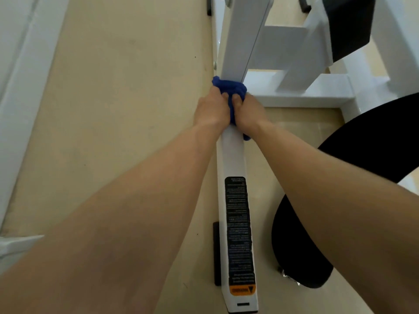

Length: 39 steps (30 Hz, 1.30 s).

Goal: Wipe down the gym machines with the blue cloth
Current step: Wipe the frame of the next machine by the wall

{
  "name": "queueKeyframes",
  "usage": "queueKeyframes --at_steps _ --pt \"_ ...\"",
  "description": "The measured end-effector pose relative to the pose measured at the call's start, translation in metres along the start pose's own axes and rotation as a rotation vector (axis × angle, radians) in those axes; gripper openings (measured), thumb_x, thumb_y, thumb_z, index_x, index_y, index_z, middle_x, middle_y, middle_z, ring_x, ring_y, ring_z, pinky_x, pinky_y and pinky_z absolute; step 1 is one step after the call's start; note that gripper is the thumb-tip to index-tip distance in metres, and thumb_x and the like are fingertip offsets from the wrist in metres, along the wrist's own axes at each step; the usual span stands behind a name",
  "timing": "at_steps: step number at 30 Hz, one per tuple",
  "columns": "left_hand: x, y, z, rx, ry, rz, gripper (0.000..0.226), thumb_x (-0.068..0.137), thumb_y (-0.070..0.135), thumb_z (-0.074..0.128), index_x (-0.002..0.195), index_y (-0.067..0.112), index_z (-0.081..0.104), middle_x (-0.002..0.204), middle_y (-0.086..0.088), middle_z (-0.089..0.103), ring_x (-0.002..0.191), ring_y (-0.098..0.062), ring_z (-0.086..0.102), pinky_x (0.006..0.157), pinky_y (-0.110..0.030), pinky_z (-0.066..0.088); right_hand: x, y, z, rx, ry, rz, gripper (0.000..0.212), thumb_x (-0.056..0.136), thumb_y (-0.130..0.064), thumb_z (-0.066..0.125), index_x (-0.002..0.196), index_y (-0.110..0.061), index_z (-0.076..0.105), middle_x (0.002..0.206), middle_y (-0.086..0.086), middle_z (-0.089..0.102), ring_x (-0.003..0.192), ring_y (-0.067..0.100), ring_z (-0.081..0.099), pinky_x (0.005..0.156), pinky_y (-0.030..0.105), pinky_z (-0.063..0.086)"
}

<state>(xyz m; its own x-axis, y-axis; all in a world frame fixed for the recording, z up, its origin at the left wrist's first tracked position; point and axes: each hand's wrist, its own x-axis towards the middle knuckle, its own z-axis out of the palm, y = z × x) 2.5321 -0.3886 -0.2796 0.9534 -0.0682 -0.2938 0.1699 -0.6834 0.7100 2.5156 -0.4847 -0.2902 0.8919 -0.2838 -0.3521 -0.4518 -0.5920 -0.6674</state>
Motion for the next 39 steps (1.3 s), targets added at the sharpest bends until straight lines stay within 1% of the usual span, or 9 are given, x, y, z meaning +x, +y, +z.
queueKeyframes --at_steps 7,9,13,15,18,20,25,29,39 --pt "-0.101 -0.032 0.013 -0.213 -0.094 -0.059 0.027 0.105 0.024 0.035 0.125 0.014 0.049 0.104 -0.004 0.059 0.092 -0.020 0.056 0.079 -0.029 0.040 -0.096 0.040 0.010 0.231 -0.113 -0.032 0.032 0.108 -0.029 0.033 0.132 -0.019 0.052 0.107 -0.006 0.062 0.089 -0.002 0.056 0.063 0.001 0.036" --pt "-0.137 -0.038 0.016 -0.269 -0.106 -0.080 0.027 0.105 0.024 0.036 0.129 0.018 0.047 0.109 -0.003 0.060 0.095 -0.017 0.058 0.085 -0.030 0.044 -0.127 0.057 0.013 0.243 -0.159 0.008 0.035 0.107 -0.032 0.034 0.138 -0.022 0.048 0.114 -0.004 0.063 0.099 0.007 0.060 0.071 0.008 0.039" --pt "-0.178 -0.043 0.015 -0.268 -0.175 -0.144 0.023 0.105 0.024 0.035 0.125 0.018 0.045 0.094 0.006 0.058 0.078 -0.004 0.053 0.066 -0.019 0.039 -0.174 0.074 0.018 0.238 -0.196 0.034 0.037 0.107 -0.034 0.035 0.143 -0.025 0.042 0.121 -0.002 0.062 0.108 0.015 0.060 0.090 0.028 0.045" --pt "-0.172 -0.041 0.011 -0.249 -0.171 -0.172 0.023 0.105 0.023 0.035 0.122 0.015 0.048 0.091 0.005 0.056 0.079 -0.009 0.054 0.068 -0.023 0.039 -0.168 0.067 0.013 0.206 -0.195 0.039 0.034 0.106 -0.036 0.036 0.137 -0.024 0.045 0.114 0.000 0.065 0.101 0.018 0.063 0.083 0.032 0.049" --pt "-0.146 -0.028 0.004 -0.175 -0.161 -0.169 0.025 0.106 0.020 0.035 0.122 0.011 0.052 0.099 -0.001 0.055 0.079 -0.012 0.050 0.064 -0.025 0.035 -0.141 0.049 0.000 0.144 -0.218 0.054 0.027 0.106 -0.037 0.036 0.123 -0.022 0.050 0.098 0.005 0.066 0.083 0.026 0.064 0.058 0.031 0.049" --pt "-0.137 -0.022 0.000 -0.094 -0.167 -0.156 0.026 0.105 0.019 0.037 0.121 0.007 0.053 0.100 -0.005 0.056 0.078 -0.013 0.049 0.057 -0.022 0.035 -0.133 0.041 -0.001 0.138 -0.197 0.053 0.028 0.105 -0.036 0.037 0.119 -0.019 0.054 0.099 0.007 0.066 0.085 0.027 0.064 0.060 0.031 0.049" --pt "-0.153 -0.036 -0.014 0.185 -0.196 -0.070 0.024 0.098 0.026 0.053 0.113 0.009 0.062 0.110 -0.012 0.067 0.098 -0.027 0.061 0.076 -0.028 0.039 -0.170 0.052 -0.001 0.062 -0.058 0.069 0.019 0.097 -0.033 0.059 0.111 -0.020 0.058 0.101 -0.001 0.067 0.086 0.015 0.063 0.071 0.029 0.049" --pt "-0.152 -0.025 -0.040 0.117 -0.176 -0.034 0.029 0.092 0.029 0.063 0.119 0.019 0.066 0.109 -0.001 0.070 0.100 -0.018 0.064 0.081 -0.027 0.047 -0.173 0.048 -0.033 0.157 -0.082 0.018 0.043 0.084 -0.029 0.078 0.119 -0.033 0.053 0.098 -0.012 0.064 0.086 0.006 0.063 0.068 0.022 0.052" --pt "-0.099 0.052 -0.077 -0.159 0.156 0.147 0.017 0.090 0.030 0.062 0.101 0.033 0.073 0.087 0.016 0.070 0.082 -0.007 0.064 0.073 -0.028 0.054 -0.114 -0.034 -0.088 0.477 -0.092 -0.152 0.023 0.098 -0.015 0.047 0.116 -0.023 0.060 0.101 0.002 0.069 0.087 0.013 0.066 0.072 0.024 0.050"
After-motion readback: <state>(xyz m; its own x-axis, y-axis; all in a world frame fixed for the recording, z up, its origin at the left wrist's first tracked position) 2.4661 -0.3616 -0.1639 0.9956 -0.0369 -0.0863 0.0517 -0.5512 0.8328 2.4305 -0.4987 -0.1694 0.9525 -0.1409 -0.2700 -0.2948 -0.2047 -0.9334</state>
